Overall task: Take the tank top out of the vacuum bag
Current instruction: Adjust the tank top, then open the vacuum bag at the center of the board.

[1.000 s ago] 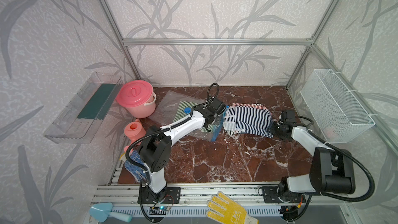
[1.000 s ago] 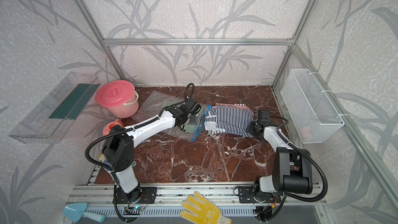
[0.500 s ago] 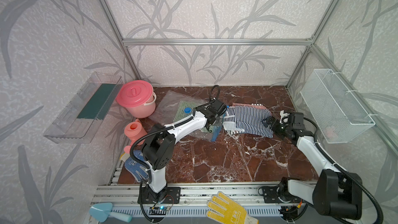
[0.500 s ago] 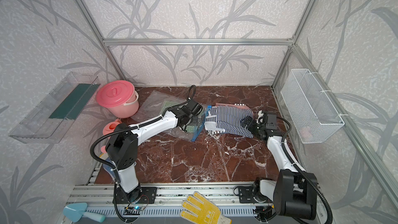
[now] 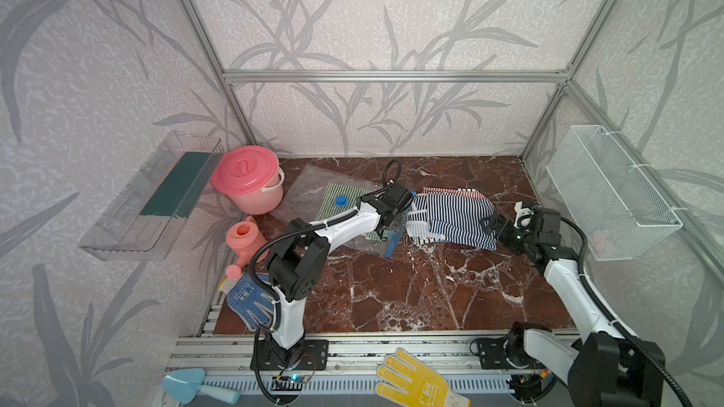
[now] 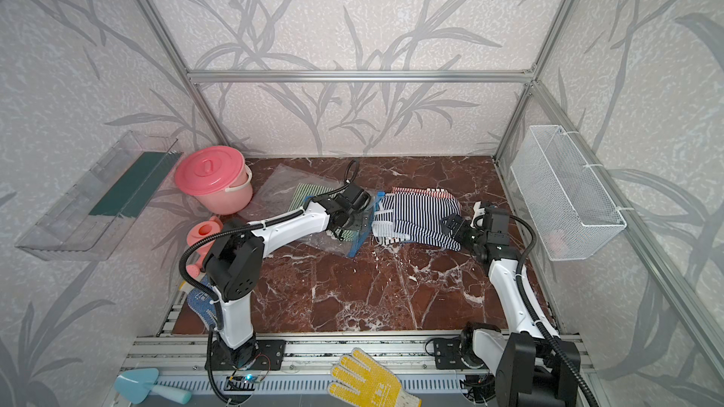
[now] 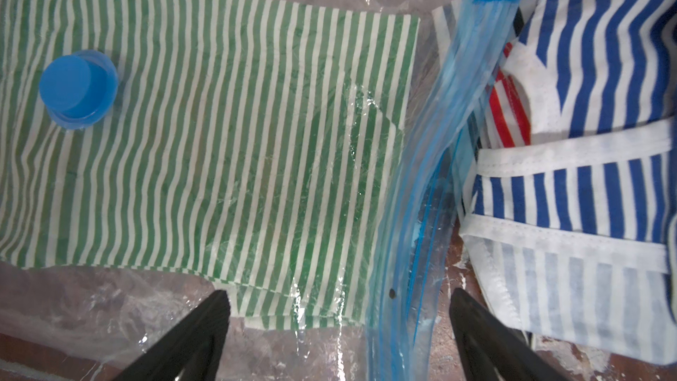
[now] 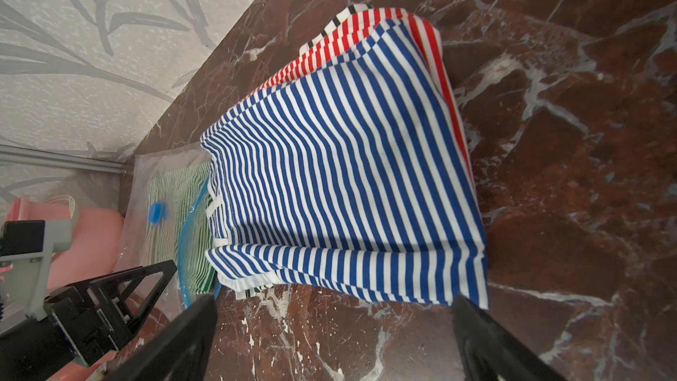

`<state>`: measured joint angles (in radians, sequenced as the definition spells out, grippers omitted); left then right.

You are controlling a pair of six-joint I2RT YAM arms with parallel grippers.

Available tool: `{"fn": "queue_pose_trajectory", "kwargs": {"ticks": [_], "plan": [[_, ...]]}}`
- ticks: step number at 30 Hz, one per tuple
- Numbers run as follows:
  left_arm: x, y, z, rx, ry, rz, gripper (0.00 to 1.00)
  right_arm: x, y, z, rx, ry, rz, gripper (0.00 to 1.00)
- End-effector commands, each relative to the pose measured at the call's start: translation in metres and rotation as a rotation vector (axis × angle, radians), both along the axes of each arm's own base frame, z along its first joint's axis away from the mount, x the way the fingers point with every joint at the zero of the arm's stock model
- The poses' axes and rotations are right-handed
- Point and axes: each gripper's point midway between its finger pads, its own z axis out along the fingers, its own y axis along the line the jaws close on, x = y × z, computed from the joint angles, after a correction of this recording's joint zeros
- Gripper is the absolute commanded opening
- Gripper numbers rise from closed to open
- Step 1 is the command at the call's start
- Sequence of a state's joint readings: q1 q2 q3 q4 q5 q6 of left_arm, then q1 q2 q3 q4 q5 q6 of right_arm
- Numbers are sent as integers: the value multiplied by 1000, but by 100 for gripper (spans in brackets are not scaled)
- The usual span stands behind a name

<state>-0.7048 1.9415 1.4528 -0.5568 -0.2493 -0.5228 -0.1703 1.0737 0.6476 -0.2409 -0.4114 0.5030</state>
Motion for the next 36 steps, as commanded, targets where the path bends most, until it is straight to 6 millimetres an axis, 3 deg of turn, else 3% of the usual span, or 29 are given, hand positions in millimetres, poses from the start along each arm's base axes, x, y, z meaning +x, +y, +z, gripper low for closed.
{"fn": "queue_pose_trajectory", "kwargs": {"ticks": [1, 15, 19, 24, 28, 32, 36], "plan": [[4, -1, -6, 13, 15, 1, 90, -4, -8, 0, -11, 1, -16, 99], [-1, 1, -26, 42, 76, 5, 79, 1, -4, -9, 96, 11, -21, 99], [2, 1, -34, 60, 86, 9, 63, 1, -2, -7, 103, 6, -17, 99], [6, 1, -37, 83, 91, 18, 31, 2, 4, -3, 133, -2, 11, 99], [7, 3, -27, 85, 73, 18, 4, 3, 7, -2, 147, -3, 30, 99], [7, 8, -12, 51, 16, 30, 0, -1, 4, -4, 52, 21, 20, 99], [8, 12, 3, 19, -10, 40, 0, 0, 19, 1, 57, -7, 56, 99]]}}
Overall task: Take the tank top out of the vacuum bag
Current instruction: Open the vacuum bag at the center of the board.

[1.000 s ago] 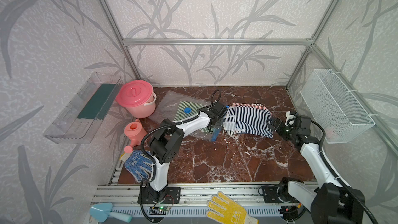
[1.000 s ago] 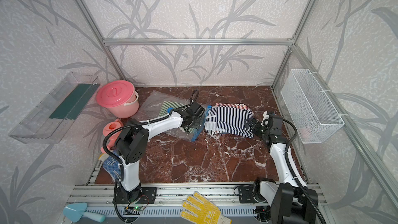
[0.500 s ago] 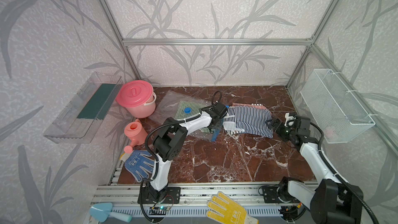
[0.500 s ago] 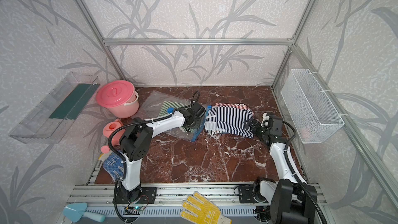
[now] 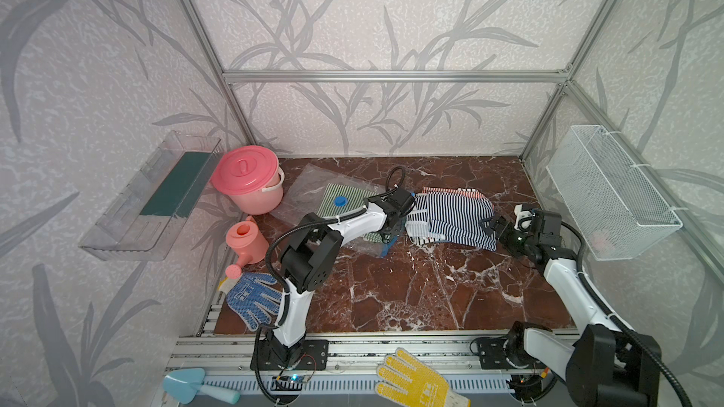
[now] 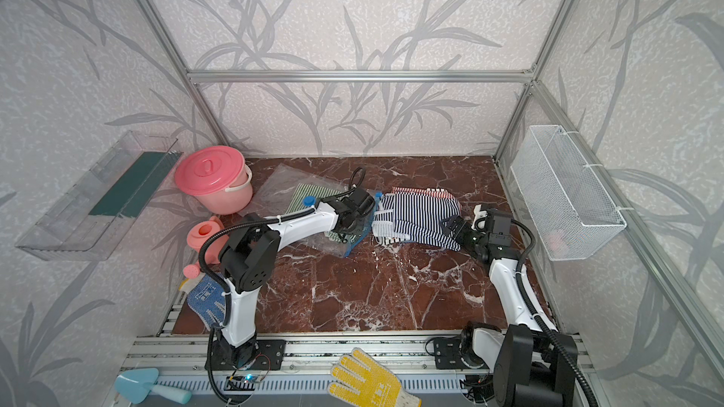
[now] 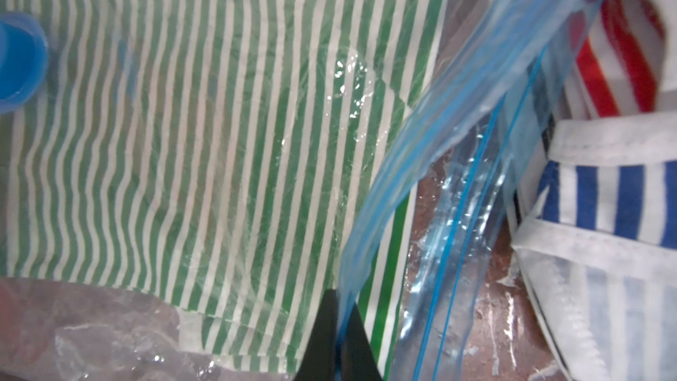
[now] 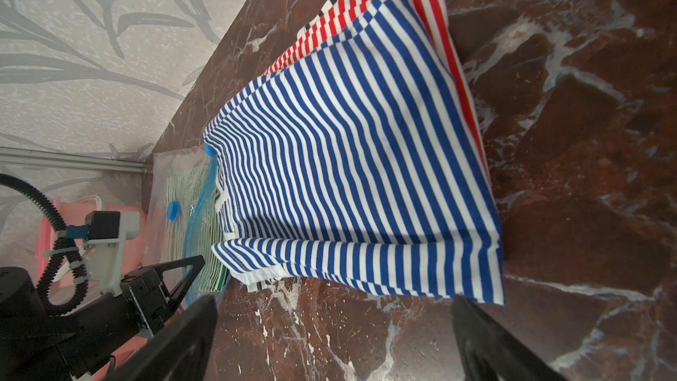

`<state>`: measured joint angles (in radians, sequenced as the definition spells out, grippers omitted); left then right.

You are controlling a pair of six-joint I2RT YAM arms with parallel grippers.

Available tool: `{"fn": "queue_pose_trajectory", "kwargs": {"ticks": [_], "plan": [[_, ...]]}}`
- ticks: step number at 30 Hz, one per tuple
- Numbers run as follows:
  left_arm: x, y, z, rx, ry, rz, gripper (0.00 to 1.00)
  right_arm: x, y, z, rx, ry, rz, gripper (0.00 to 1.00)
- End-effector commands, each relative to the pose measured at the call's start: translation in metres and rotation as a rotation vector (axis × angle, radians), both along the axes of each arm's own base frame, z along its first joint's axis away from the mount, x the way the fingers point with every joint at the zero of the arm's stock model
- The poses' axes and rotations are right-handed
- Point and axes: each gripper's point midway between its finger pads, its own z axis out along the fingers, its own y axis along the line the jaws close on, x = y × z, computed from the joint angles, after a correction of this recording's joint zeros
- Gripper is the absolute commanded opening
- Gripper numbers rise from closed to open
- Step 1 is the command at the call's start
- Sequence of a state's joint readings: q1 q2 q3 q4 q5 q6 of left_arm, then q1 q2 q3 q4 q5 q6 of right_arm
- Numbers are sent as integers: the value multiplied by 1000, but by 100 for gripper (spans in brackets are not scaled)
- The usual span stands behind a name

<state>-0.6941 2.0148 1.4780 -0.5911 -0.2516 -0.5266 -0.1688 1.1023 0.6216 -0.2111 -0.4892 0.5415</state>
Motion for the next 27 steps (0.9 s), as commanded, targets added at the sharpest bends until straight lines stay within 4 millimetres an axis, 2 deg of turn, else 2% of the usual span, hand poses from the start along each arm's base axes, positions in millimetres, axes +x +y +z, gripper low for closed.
{"fn": "queue_pose_trajectory", "kwargs": {"ticks": [1, 8, 15, 27], "plan": [[8, 7, 32, -33, -76, 29, 0, 3, 11, 10, -34, -34, 35, 99], [6, 22, 46, -27, -108, 80, 0, 11, 51, 14, -31, -31, 108, 99], [2, 32, 65, -60, -152, 115, 0, 17, 106, 22, 22, -59, 194, 99], [-15, 37, 86, -153, -195, 104, 0, 25, 194, 12, 60, -43, 343, 98]]}}
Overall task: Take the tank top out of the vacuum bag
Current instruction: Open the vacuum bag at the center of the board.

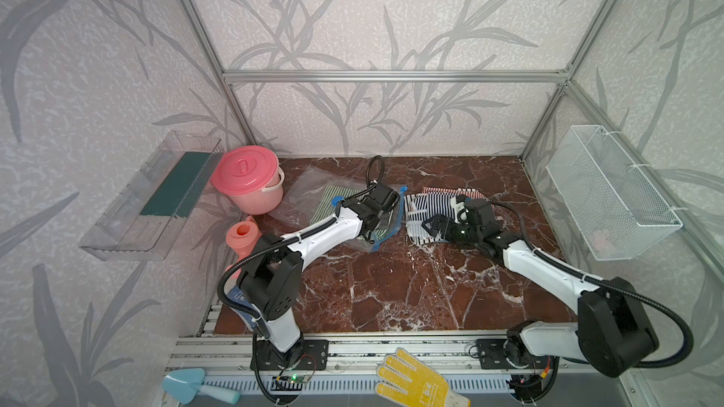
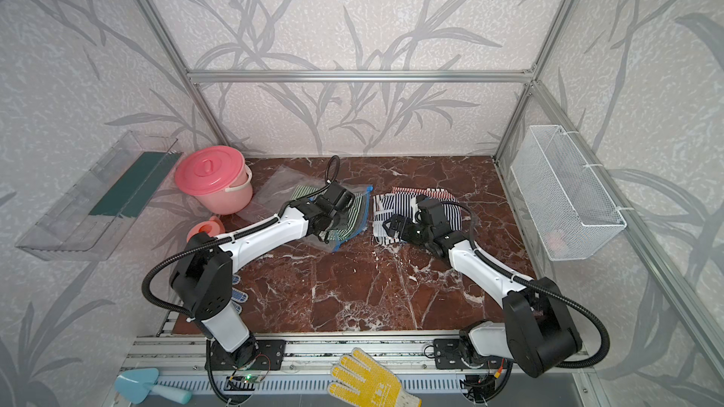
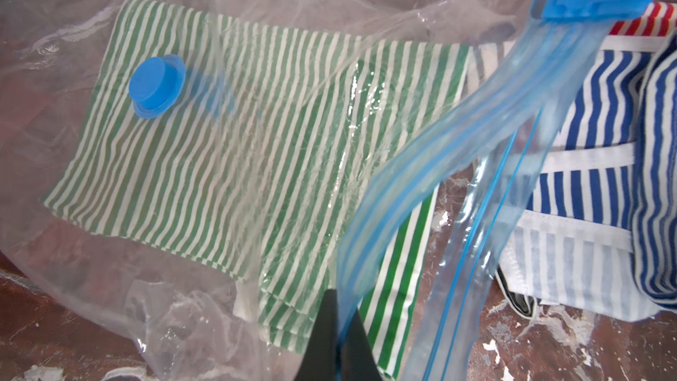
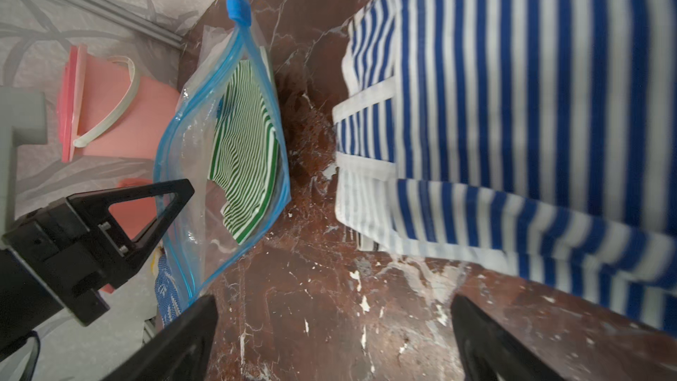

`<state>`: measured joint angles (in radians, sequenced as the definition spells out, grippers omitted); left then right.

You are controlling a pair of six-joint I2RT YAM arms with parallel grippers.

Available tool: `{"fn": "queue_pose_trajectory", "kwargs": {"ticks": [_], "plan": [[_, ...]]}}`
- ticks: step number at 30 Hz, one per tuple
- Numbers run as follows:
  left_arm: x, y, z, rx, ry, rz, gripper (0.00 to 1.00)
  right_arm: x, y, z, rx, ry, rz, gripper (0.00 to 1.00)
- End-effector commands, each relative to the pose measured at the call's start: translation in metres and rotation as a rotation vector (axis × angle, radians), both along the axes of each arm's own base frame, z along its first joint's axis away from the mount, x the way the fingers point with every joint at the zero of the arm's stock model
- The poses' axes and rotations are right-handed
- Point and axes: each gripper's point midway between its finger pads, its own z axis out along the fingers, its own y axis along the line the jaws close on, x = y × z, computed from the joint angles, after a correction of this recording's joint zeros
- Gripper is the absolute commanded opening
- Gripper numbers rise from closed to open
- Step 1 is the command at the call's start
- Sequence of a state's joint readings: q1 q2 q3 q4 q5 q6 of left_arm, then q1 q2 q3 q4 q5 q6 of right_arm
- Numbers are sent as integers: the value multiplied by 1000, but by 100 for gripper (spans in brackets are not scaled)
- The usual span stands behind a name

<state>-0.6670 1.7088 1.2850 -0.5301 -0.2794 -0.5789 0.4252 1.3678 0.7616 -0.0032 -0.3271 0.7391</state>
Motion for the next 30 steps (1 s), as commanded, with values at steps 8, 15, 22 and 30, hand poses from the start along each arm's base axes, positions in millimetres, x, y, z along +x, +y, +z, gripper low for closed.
{"fn": "queue_pose_trajectory", "kwargs": {"ticks": [8, 15, 22, 30], "plan": [[-7, 7, 18, -48, -36, 34, 0, 16, 55, -2, 89, 22, 55, 88], [-12, 5, 14, -69, -13, 28, 0, 22, 81, -7, 131, 50, 91, 71], [-12, 3, 15, -73, -10, 21, 0, 27, 95, -14, 171, 78, 105, 49], [-12, 3, 14, -71, -5, 17, 0, 32, 103, -20, 189, 87, 110, 47]]}}
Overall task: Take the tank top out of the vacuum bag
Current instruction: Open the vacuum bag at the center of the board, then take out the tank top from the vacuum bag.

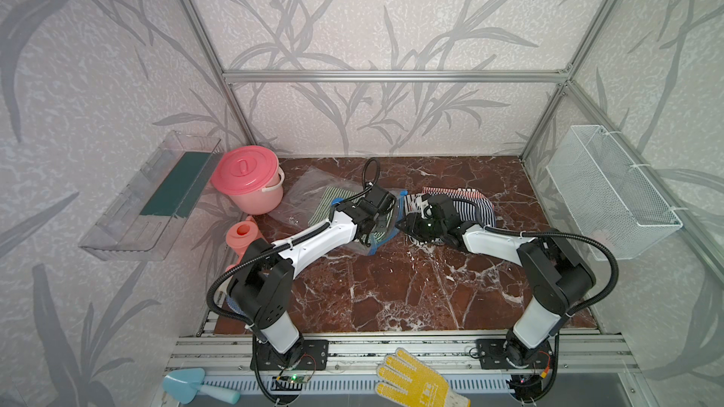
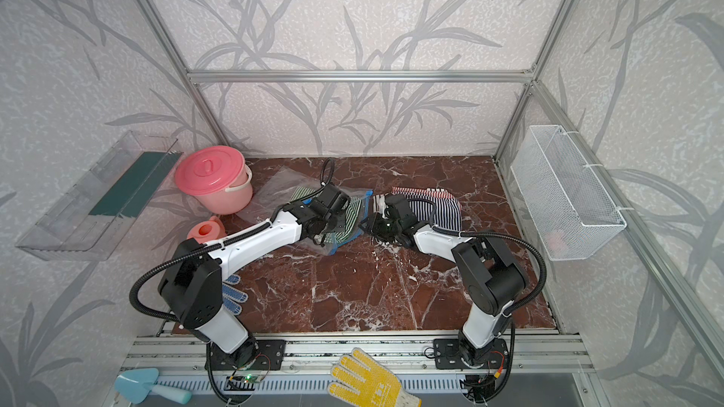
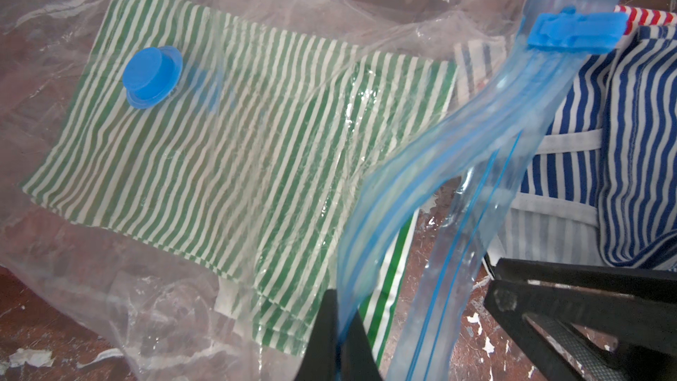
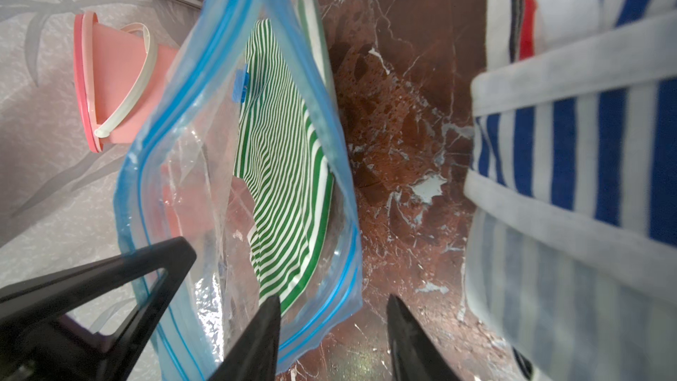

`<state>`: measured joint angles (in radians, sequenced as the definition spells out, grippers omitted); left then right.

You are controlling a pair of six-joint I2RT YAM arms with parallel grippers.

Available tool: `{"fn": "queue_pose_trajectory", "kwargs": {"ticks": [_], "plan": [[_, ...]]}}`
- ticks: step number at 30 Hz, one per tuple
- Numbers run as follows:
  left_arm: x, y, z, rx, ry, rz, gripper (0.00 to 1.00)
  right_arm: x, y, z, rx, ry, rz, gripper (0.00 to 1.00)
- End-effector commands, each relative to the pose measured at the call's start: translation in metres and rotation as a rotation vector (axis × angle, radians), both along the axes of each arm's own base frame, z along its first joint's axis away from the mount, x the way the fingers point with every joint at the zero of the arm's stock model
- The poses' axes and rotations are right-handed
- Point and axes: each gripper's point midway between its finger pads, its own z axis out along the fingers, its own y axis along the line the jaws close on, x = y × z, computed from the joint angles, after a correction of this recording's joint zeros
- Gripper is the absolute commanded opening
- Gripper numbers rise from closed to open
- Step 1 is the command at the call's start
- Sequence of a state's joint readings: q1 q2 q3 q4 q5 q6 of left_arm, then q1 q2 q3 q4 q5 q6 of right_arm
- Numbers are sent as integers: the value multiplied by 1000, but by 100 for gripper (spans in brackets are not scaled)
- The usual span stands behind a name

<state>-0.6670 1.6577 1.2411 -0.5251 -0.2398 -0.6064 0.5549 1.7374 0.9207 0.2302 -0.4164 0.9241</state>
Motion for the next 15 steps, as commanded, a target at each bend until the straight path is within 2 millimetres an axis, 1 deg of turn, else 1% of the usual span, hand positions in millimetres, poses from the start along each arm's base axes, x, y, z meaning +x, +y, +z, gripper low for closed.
{"fn": "queue_pose_trajectory", "kwargs": {"ticks": [1, 3, 6, 7, 11, 15], "plan": [[-1, 2, 11, -23, -16, 15, 0, 9, 14, 17, 44, -41, 17, 47], [-2, 0, 11, -32, -14, 12, 0, 9, 17, 16, 42, -42, 22, 47], [-2, 1, 11, -32, -15, 13, 0, 10, 24, 16, 52, -40, 32, 43], [-2, 1, 11, -30, -14, 12, 0, 11, 26, 16, 59, -40, 34, 40], [-3, 2, 13, -27, -17, 12, 0, 12, 30, 12, 60, -32, 35, 38], [-3, 0, 15, -44, -19, 10, 0, 12, 36, 10, 57, -32, 43, 34]]}}
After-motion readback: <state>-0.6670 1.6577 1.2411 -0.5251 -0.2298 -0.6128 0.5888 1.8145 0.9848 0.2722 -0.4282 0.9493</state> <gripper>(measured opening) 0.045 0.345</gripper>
